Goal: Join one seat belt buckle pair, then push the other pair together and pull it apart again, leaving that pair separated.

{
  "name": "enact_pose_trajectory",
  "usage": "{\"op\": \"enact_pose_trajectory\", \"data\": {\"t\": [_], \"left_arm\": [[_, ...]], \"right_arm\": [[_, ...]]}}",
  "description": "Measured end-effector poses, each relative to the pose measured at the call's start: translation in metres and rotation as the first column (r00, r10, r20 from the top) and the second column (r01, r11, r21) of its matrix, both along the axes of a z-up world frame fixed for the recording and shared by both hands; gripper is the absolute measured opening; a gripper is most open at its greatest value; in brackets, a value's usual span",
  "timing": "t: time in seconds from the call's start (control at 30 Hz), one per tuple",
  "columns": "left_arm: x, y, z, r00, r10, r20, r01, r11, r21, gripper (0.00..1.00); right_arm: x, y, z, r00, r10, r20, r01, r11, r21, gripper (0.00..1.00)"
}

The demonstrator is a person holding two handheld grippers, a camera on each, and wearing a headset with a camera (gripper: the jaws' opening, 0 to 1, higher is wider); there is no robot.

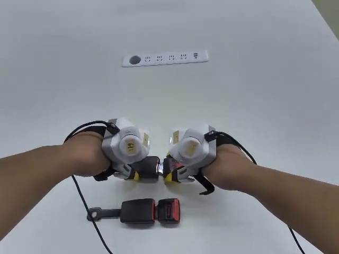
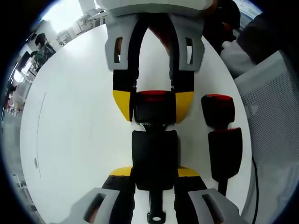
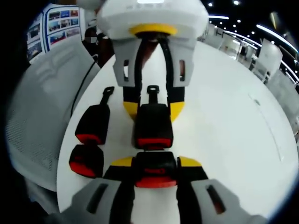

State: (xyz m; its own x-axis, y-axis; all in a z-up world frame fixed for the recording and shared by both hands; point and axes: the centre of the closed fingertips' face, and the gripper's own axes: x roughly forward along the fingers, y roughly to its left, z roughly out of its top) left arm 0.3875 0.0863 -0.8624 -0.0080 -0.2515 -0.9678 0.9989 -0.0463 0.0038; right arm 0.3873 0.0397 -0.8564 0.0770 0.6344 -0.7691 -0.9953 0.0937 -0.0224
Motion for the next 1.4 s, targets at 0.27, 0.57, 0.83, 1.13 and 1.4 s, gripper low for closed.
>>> {"op": "enact_pose_trajectory", "data": {"t": [0.27,0.57,0.83,1.13,1.4], "left_arm": [[0.000,0.002,0.000,1.000,0.027,-0.001,-0.027,1.000,0.013,0.32],[-0.001,0.002,0.000,0.999,0.034,0.000,-0.034,0.999,0.025,0.32],[-0.001,0.002,0.000,0.999,0.038,0.001,-0.038,0.999,0.035,0.33],[-0.001,0.002,0.000,0.999,0.048,0.005,-0.048,0.998,0.045,0.33],[-0.001,0.003,0.001,0.998,0.065,0.009,-0.066,0.997,0.047,0.33]], "right_arm": [[-0.001,-0.001,0.001,1.000,0.004,0.010,-0.004,1.000,0.001,0.32],[-0.004,-0.021,0.000,1.000,0.005,-0.008,-0.006,1.000,-0.022,0.33],[-0.003,-0.059,-0.001,1.000,-0.004,0.011,0.005,0.998,-0.067,0.34],[-0.010,-0.116,-0.002,1.000,-0.024,0.008,0.025,0.990,-0.136,0.35],[-0.015,-0.153,-0.003,1.000,-0.021,-0.005,0.020,0.985,-0.170,0.35]]}}
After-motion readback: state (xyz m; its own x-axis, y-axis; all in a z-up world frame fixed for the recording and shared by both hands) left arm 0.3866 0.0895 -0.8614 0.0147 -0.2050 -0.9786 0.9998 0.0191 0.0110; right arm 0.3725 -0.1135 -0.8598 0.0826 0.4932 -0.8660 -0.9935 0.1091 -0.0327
